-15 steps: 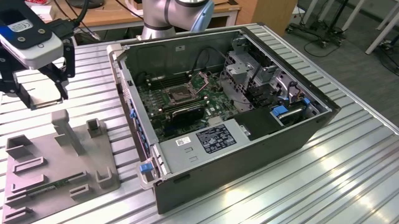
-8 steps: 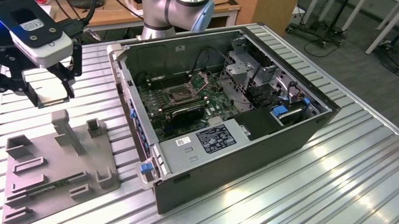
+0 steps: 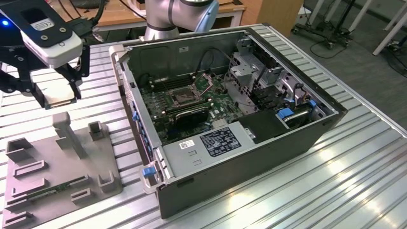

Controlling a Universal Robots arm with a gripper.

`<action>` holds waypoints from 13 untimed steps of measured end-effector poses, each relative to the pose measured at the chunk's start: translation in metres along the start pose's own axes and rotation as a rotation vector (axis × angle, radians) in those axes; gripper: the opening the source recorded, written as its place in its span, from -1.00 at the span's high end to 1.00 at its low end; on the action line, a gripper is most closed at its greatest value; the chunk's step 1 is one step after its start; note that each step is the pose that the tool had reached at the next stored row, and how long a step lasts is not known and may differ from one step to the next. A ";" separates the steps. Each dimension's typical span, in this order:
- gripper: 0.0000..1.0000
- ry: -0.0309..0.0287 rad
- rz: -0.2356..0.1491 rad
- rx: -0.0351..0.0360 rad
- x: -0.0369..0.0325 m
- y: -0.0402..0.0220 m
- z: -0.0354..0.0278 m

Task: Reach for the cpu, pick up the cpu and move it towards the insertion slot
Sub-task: 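Pick up the cpu and move it towards the insertion slot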

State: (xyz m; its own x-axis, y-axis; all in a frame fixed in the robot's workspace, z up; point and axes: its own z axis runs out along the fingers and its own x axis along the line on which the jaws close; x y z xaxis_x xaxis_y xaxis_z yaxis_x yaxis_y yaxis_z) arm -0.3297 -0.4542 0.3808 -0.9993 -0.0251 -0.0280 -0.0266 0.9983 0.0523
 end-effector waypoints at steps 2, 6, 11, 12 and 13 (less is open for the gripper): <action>-0.09 0.0000 0.000 0.0000 -0.0025 0.0000 0.0001; -0.09 -0.0001 0.000 0.0000 -0.0076 -0.0002 0.0002; -0.09 0.0000 0.000 0.0000 -0.0146 -0.0004 0.0004; -0.09 0.0000 0.000 0.0000 -0.0158 -0.0004 0.0004; -0.09 0.0000 0.000 0.0000 -0.0169 -0.0004 0.0005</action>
State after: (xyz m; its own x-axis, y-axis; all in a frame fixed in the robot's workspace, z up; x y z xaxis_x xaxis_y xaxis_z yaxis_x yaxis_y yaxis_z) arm -0.3127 -0.4542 0.3808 -0.9993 -0.0251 -0.0280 -0.0266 0.9983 0.0522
